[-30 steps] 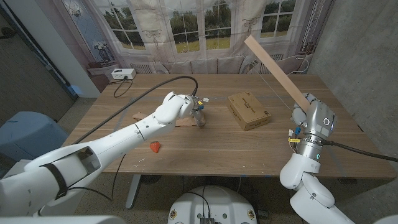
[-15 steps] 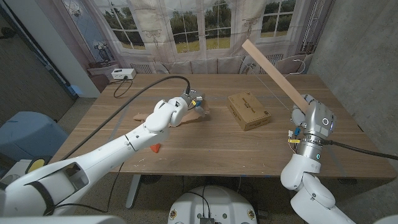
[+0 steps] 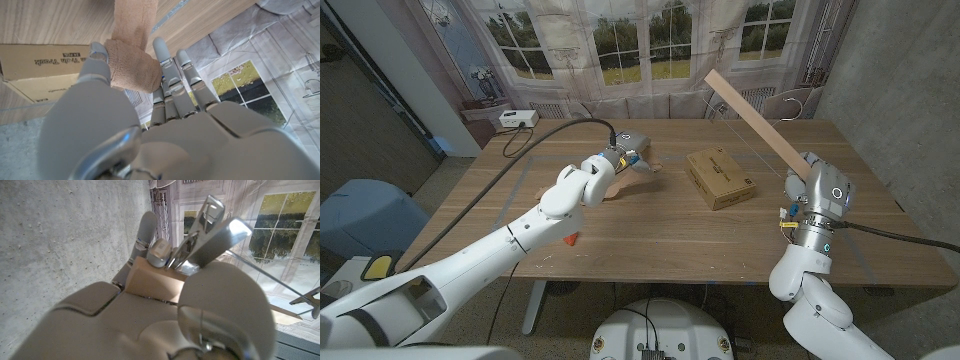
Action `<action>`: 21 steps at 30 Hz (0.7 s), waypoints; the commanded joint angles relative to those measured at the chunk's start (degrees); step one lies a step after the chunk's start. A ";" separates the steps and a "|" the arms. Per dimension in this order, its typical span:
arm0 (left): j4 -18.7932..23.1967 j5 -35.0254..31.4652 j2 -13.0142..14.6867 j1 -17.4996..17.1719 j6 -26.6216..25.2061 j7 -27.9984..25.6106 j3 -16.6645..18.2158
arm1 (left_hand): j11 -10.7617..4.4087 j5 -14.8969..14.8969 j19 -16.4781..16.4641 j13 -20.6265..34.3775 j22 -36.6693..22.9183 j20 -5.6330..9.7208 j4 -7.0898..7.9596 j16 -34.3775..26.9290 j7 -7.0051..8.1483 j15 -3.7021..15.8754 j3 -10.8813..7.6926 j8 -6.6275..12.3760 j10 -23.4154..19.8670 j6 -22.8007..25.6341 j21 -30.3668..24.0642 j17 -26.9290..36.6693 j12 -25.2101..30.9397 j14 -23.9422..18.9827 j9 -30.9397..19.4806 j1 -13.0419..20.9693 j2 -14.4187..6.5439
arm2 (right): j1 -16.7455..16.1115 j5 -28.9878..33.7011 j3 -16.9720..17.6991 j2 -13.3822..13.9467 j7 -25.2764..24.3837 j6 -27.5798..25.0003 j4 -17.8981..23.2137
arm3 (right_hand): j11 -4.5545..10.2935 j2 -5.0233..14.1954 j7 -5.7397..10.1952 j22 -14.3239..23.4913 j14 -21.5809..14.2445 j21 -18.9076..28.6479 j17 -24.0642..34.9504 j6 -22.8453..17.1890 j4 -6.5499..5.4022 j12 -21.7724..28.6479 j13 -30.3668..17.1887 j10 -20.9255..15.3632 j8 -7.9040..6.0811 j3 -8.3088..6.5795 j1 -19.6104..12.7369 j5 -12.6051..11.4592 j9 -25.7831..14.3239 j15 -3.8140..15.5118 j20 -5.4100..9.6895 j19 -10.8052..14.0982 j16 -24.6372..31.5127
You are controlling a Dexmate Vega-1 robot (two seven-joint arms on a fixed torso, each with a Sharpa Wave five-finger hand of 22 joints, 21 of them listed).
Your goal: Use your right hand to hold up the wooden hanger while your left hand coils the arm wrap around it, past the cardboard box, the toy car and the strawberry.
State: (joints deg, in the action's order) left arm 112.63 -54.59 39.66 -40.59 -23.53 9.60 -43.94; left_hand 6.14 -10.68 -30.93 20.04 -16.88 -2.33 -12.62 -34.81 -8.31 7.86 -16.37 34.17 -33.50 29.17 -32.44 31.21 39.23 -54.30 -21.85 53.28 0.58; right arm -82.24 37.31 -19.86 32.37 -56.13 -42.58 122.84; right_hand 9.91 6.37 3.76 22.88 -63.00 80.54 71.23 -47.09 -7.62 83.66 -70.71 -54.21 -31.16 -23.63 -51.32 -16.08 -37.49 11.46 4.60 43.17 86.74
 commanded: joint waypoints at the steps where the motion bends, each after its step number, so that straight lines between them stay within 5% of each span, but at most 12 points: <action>1: 3.24 6.39 1.81 -1.07 4.13 -0.35 2.57 | -13.26 -6.47 -0.35 19.63 -0.76 -0.02 3.37 -0.71 7.48 2.75 -4.61 6.70 -18.76 22.19 -0.98 0.75 11.12 -0.72 -0.86 9.35 -8.99 | 2.79 0.07 -2.05 0.48 0.91 -1.00 -1.74 | 0.26 3.43 -0.32 0.03 -0.17 0.56 0.25 -0.94 -0.01 0.62 -0.13 0.57 -0.39 -0.40 2.98 -0.03 -0.03 0.69 6.25 -0.39 3.29; 21: 3.98 20.18 3.23 2.13 15.63 5.05 4.22 | -12.70 -9.59 0.51 24.29 -1.98 -0.09 3.52 -0.78 6.36 1.69 -5.88 9.15 -19.40 22.36 -3.51 1.95 13.37 -1.60 -4.01 9.48 -8.25 | 9.46 0.86 -7.01 0.74 2.22 -1.40 -5.63 | 0.30 3.34 -0.35 -0.78 -0.04 1.81 0.25 -0.90 0.12 1.98 -0.11 0.96 -0.92 -0.68 2.97 0.09 0.25 0.69 6.33 -0.81 3.30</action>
State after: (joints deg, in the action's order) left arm 115.93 -41.04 42.08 -39.60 -13.46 12.74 -40.75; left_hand 6.37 -10.68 -30.79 20.03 -18.50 -2.46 -12.62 -35.28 -8.62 7.84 -16.37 37.37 -33.73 29.47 -35.43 33.07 41.25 -55.26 -25.44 54.12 1.41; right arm -75.99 37.87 -24.55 32.95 -54.61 -43.71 119.08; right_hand 9.81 6.53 3.75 22.05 -63.00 82.02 71.23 -47.08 -7.36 85.19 -70.68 -54.10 -31.51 -23.84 -51.00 -15.96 -37.06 11.46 4.37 42.75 86.75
